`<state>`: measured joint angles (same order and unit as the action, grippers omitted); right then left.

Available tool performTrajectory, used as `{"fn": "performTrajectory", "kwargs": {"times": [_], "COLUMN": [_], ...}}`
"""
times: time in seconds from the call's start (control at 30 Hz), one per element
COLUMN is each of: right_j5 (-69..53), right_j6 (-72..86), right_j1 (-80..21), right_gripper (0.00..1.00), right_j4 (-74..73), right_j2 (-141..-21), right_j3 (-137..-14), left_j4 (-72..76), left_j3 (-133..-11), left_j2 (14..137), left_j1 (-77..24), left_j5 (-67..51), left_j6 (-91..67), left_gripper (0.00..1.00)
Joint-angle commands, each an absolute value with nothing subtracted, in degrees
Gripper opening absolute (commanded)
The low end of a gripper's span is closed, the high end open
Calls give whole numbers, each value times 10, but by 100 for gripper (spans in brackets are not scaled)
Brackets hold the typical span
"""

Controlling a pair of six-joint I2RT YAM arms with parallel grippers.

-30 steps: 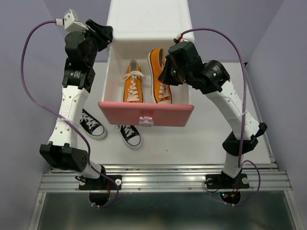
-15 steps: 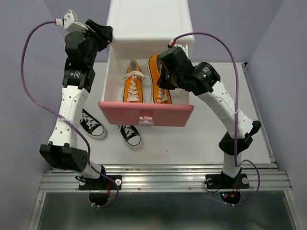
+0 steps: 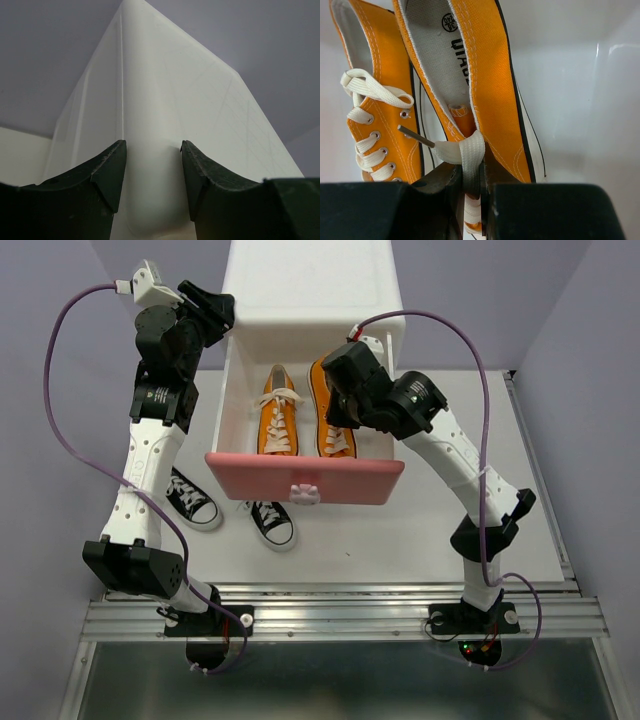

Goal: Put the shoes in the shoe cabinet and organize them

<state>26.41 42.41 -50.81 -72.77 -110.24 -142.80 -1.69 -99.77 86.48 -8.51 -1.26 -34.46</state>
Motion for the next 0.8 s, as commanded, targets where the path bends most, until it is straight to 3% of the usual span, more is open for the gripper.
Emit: {"fn": "performTrajectory", "kwargs": {"times": [0.0, 0.3, 0.6, 0.77], "right_j5": [295, 291, 280, 273], "right_j6": [447, 439, 441, 446], "right_j1": [-514, -514, -514, -514], "right_gripper": [1, 14, 45, 46], "right_j4": [-706, -691, -672, -648], "right_j2": [-1103, -1107, -1104, -1095], "right_j3": [-1448, -1439, -1431, -1415], "left_j4": [-200, -199, -200, -199], "left_j3": [-950, -952, -956, -955], "left_j2": [921, 922, 921, 920], "left_j1": [-90, -90, -90, -90], "left_j5": [-21, -22, -19, -22], "left_j6": [-308, -311, -309, -311], "left_gripper": [57, 57, 57, 57]}}
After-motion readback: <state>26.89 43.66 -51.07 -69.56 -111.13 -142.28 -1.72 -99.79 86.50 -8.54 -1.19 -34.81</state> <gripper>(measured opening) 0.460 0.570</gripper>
